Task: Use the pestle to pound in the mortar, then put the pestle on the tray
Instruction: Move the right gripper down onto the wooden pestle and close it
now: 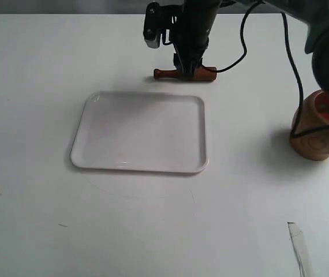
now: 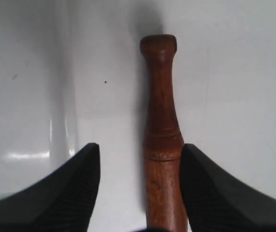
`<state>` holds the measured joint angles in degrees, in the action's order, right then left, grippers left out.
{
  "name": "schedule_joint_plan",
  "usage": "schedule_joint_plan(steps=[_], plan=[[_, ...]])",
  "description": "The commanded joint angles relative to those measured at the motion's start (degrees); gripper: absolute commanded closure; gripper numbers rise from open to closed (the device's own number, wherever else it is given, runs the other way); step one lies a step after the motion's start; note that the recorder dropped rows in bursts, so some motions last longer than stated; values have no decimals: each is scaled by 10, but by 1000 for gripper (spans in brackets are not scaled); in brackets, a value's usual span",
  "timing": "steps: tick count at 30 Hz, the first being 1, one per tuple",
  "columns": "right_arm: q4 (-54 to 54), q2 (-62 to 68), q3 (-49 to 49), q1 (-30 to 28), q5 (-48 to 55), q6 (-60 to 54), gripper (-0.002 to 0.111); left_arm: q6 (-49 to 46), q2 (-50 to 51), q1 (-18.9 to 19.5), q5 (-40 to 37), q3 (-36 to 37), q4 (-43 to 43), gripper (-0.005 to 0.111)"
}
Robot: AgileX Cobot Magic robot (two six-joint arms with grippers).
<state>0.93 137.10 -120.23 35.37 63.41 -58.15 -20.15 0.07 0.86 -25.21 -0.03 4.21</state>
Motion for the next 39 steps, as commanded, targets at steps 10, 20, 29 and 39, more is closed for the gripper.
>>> schedule_joint_plan(steps=[10, 20, 29, 39], plan=[[39, 11, -5, 1, -81, -23, 62, 5, -1, -4, 2, 0, -4, 107], [35, 38, -5, 1, -104, -25, 62, 5, -1, -4, 2, 0, -4, 107], [35, 50, -5, 1, -124, -27, 62, 5, -1, -4, 2, 0, -4, 107], [34, 65, -5, 1, -136, -27, 76, 5, -1, -4, 2, 0, -4, 107]])
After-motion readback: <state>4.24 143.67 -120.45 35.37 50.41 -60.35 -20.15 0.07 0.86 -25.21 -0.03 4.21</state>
